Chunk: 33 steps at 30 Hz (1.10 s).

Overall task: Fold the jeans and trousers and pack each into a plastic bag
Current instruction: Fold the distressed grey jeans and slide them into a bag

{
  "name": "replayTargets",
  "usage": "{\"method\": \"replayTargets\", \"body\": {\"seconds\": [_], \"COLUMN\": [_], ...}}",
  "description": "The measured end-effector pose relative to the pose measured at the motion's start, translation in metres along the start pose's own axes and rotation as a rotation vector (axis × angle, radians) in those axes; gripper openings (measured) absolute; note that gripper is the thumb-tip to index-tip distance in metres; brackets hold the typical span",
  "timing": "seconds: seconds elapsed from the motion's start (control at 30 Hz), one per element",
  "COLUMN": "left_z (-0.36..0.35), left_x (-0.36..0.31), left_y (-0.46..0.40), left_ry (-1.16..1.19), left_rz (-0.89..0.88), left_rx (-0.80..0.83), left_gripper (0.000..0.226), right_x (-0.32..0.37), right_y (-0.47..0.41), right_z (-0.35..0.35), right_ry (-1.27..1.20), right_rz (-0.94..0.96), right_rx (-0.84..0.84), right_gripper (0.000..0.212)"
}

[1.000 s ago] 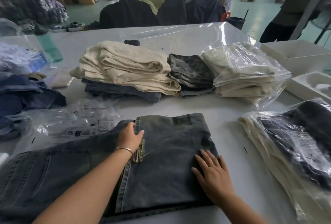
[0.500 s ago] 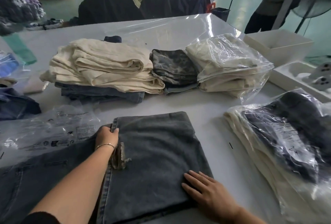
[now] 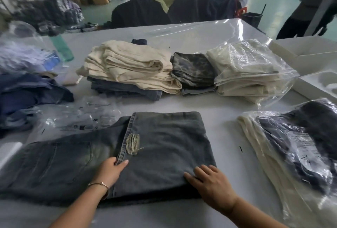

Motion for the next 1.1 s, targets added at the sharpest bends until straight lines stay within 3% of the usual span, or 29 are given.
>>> {"method": "replayTargets", "body": {"seconds": [0.17, 0.47, 0.7, 0.77, 0.83, 1.0, 1.1], "left_z": [-0.006, -0.004, -0.007, -0.011, -0.011, -0.008, -0.007], "left_x": [0.0, -0.002, -0.004, -0.005, -0.006, -0.004, -0.001], "left_y": [0.028, 0.043, 0.039, 0.037, 0.036, 0.03, 0.025], "left_ry": [-0.21, -0.407, -0.441, -0.443, -0.432, -0.409, -0.442], "left_rz": [0.006, 0.075, 0.045, 0.04, 0.031, -0.046, -0.125], "left_rx": [-0.165, -0.213, -0.148, -0.122, -0.091, 0.0, 0.084], "left_gripper": [0.035, 0.036, 0.035, 0.036, 0.036, 0.034, 0.032], "right_x": [0.021, 0.02, -0.007, -0.008, -0.013, -0.019, -0.017], "right_y": [0.009, 0.012, 0.026, 0.026, 0.028, 0.033, 0.015], "right_z": [-0.015, -0.021, -0.031, -0.03, -0.031, -0.048, -0.051], "right_ry": [-0.02, -0.124, -0.291, -0.345, -0.281, -0.206, -0.252], "right_rz": [0.157, 0.219, -0.113, -0.208, -0.252, -0.433, -0.488], "right_rx": [0.071, 0.199, 0.406, 0.47, 0.398, 0.65, 0.701], "right_gripper": [0.028, 0.035, 0.062, 0.06, 0.054, 0.07, 0.048]}}
Point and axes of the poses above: each hand's wrist, its own y-axis away from the middle knuckle, its own z-axis out of the back of the hand, x = y × z, the point moved 9 cm from there along -y, towards the middle knuckle, and after that the axes turned 6 degrees about x, right-handed, at the moved point
